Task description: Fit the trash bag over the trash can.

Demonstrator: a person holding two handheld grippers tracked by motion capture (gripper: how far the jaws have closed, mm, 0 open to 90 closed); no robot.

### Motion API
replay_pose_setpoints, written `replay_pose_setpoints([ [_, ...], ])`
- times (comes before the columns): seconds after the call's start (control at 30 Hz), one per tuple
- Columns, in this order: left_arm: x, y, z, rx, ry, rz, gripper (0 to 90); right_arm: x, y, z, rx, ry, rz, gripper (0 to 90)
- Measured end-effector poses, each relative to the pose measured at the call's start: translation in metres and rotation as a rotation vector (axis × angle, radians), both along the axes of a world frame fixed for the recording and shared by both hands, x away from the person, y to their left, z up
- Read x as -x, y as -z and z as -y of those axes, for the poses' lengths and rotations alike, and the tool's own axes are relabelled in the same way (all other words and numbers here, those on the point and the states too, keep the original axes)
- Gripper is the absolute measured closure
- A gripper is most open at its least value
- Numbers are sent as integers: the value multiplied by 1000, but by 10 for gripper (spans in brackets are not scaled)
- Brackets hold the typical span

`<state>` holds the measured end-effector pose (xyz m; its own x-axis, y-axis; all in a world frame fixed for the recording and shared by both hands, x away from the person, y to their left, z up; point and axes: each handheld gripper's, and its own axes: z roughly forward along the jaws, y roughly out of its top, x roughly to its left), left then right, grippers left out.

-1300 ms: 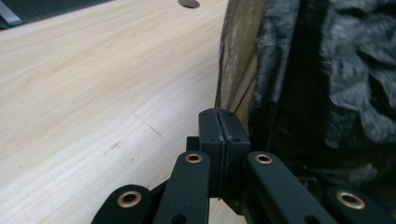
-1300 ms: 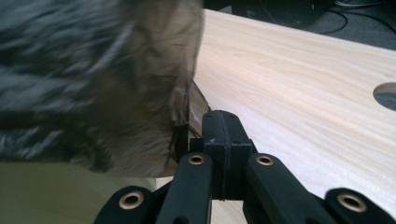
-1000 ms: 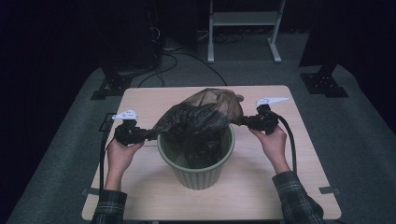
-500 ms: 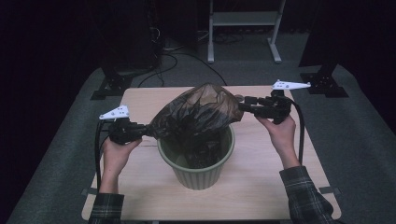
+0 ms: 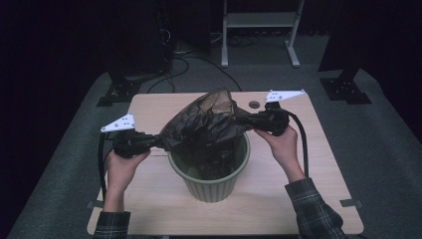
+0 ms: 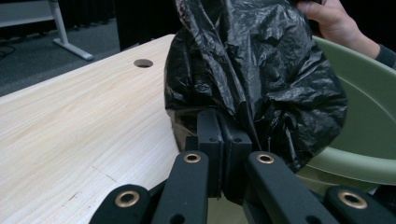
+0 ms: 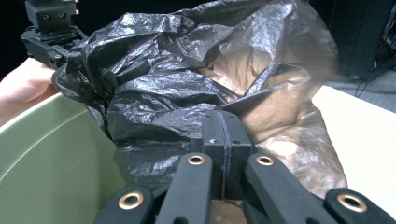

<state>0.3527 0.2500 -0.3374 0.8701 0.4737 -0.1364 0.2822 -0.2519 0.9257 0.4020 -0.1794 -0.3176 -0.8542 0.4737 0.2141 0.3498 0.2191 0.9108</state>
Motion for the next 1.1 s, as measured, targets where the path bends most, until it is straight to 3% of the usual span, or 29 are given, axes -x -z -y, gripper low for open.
replay_pose_setpoints([
  [0.33,21,-2,-4,54,16,12,882,51,0,22,-53,-57,58,900],
  [0.53,35,0,-8,80,28,11,876,89,9,37,-71,-98,84,900],
  [0.63,41,3,-9,85,28,12,873,105,15,45,-105,-120,100,900],
  [0.73,43,6,-10,85,34,4,873,112,21,47,-99,-126,101,900],
  [0.87,47,15,-10,85,42,-21,873,124,43,45,-70,-162,60,900],
  [1.0,46,20,-10,80,43,-40,871,125,57,40,-49,-182,19,900],
  [1.1,46,25,-5,47,42,-53,872,124,64,34,-8,-182,13,900],
])
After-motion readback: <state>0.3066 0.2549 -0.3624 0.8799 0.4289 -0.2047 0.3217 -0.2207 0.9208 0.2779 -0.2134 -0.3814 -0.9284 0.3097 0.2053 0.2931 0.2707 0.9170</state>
